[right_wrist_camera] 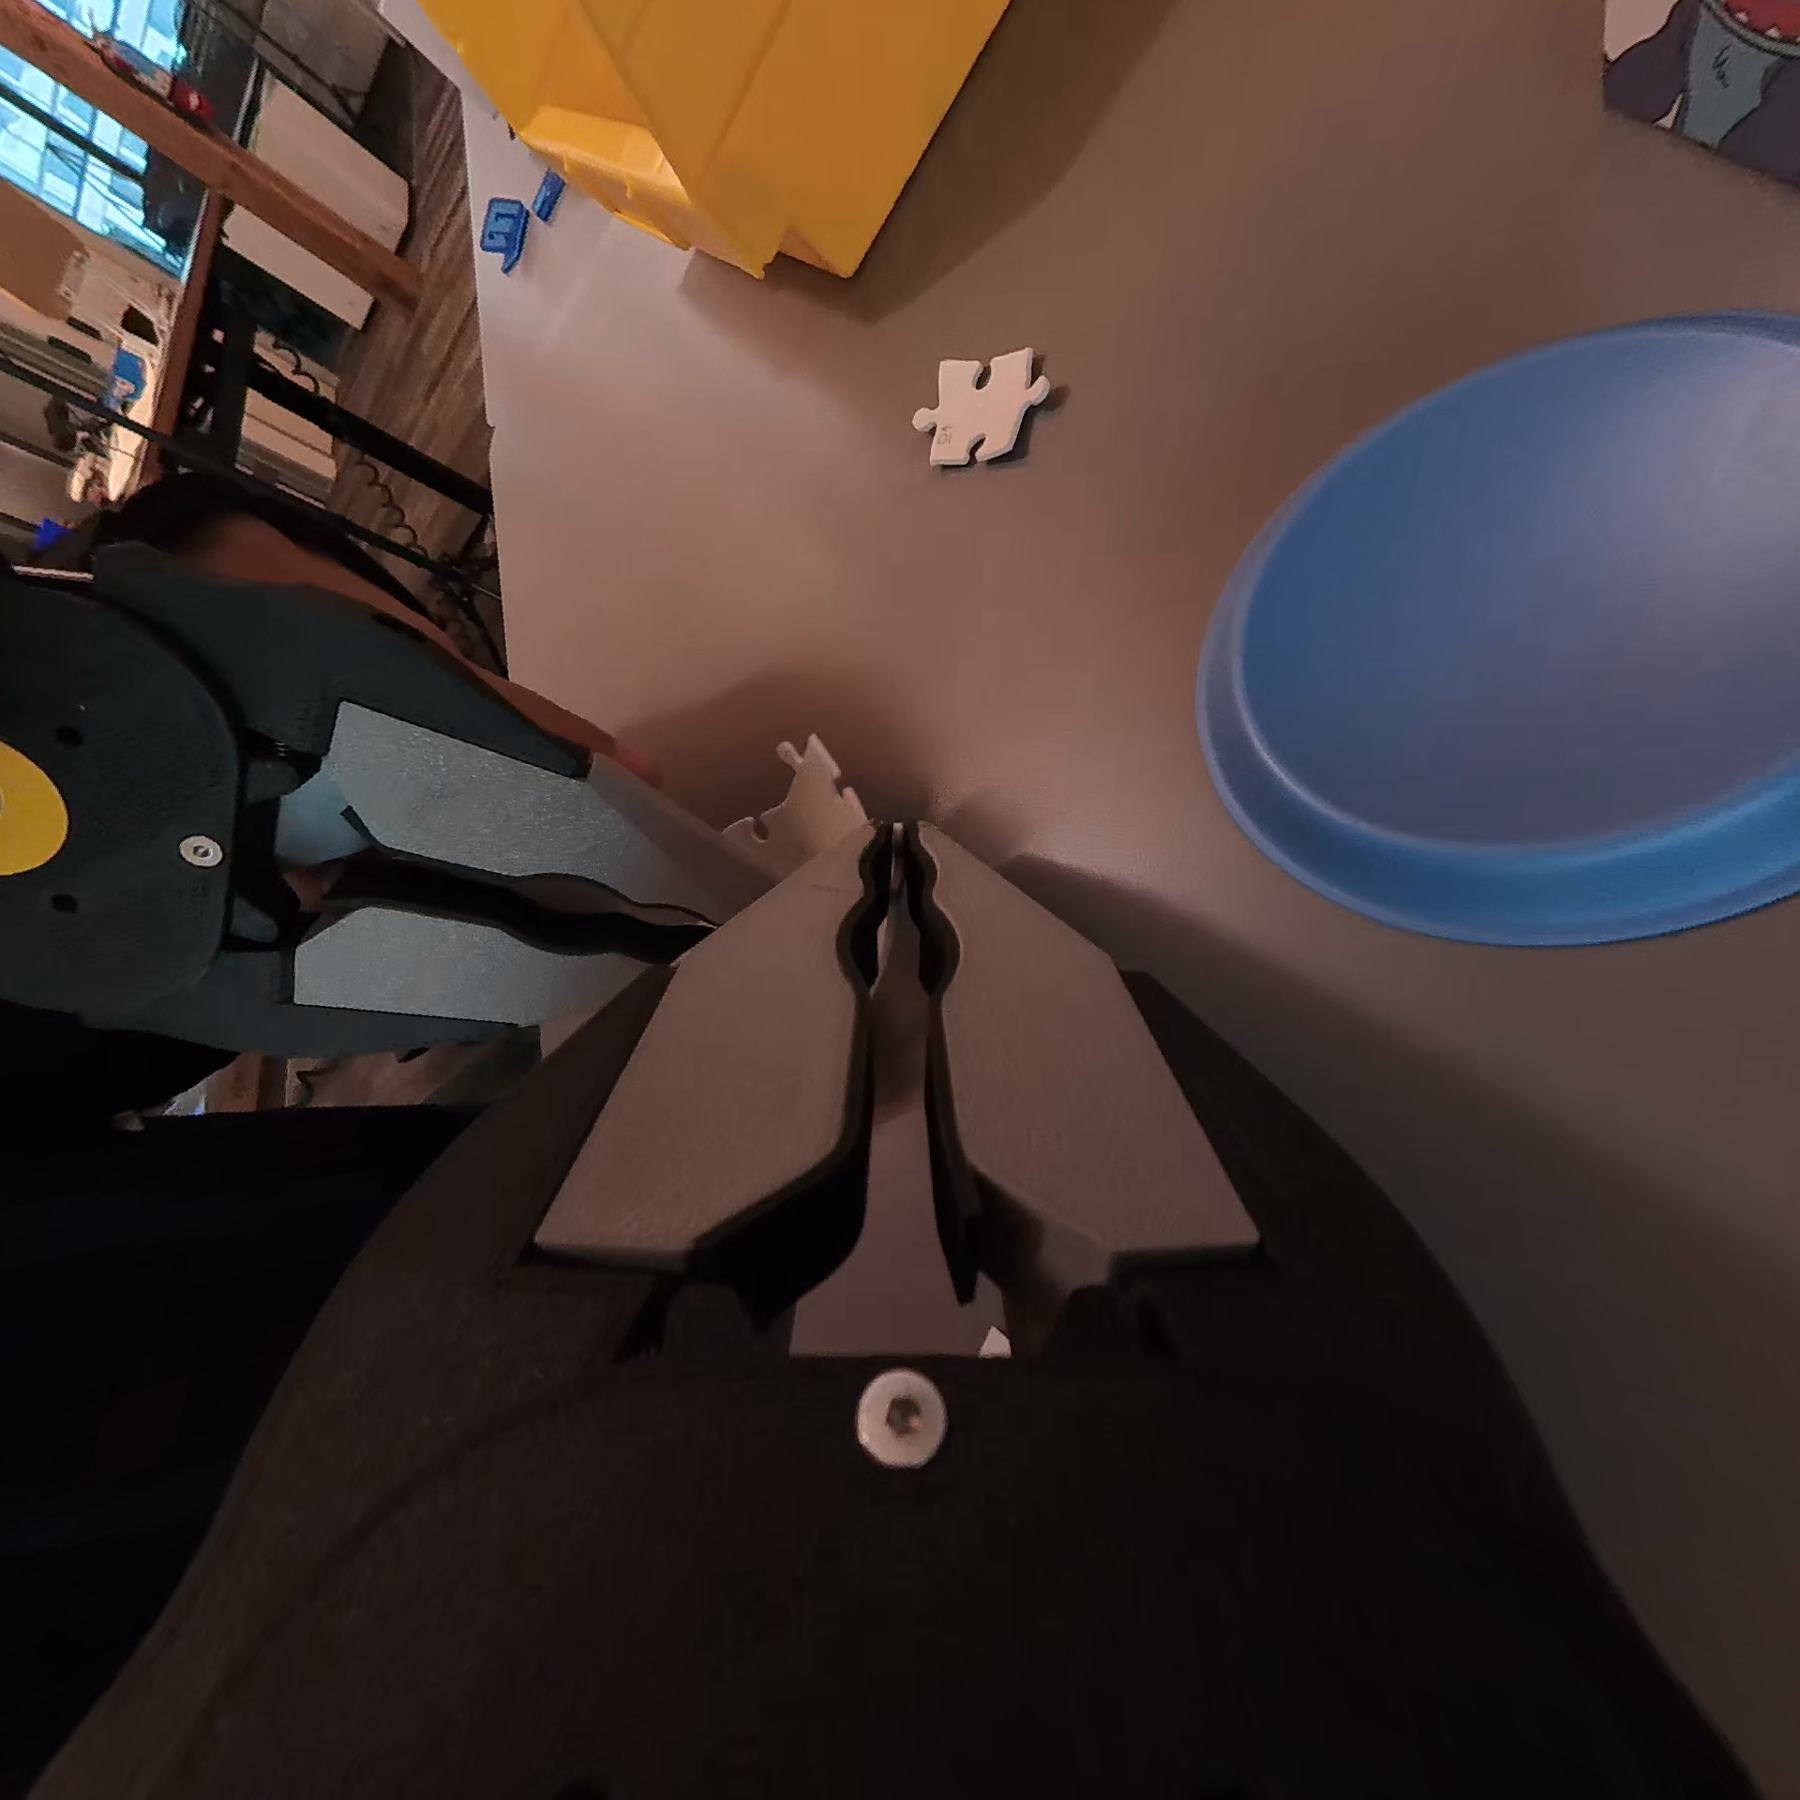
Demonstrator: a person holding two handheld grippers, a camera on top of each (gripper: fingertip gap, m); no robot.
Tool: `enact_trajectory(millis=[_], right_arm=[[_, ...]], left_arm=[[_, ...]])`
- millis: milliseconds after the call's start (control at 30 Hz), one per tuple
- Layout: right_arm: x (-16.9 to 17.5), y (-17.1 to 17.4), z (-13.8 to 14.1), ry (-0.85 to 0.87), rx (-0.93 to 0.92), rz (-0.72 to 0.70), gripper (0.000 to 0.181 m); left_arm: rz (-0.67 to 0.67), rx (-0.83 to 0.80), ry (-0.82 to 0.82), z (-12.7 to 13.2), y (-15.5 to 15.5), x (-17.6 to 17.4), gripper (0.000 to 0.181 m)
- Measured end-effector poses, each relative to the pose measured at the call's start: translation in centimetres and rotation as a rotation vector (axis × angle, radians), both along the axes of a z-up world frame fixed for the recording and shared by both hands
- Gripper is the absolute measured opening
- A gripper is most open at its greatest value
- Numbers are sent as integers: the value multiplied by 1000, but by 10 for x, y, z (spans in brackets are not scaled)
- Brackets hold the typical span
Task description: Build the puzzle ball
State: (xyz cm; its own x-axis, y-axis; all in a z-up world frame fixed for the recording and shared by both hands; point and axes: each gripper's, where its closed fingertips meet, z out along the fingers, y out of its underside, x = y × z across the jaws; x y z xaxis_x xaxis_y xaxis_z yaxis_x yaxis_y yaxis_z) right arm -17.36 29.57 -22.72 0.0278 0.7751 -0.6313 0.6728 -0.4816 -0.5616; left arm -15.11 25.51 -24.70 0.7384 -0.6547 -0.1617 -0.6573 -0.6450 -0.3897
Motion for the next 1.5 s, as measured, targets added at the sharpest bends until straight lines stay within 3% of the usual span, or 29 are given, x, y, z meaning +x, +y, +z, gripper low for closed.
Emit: enact_trajectory(millis=[367,733,1500], right_arm=[[-11,-7,21,139,-59,-26,0],[-13,-21,2,123,32,48,0],[-21,-26,-2,120,159,95,0]], left_arm=[[-4,30,-20,-1,-3,1,0],[-4,62,-35,-1,-4,-1,0],[-25,89,-30,0,-5,-4,0]])
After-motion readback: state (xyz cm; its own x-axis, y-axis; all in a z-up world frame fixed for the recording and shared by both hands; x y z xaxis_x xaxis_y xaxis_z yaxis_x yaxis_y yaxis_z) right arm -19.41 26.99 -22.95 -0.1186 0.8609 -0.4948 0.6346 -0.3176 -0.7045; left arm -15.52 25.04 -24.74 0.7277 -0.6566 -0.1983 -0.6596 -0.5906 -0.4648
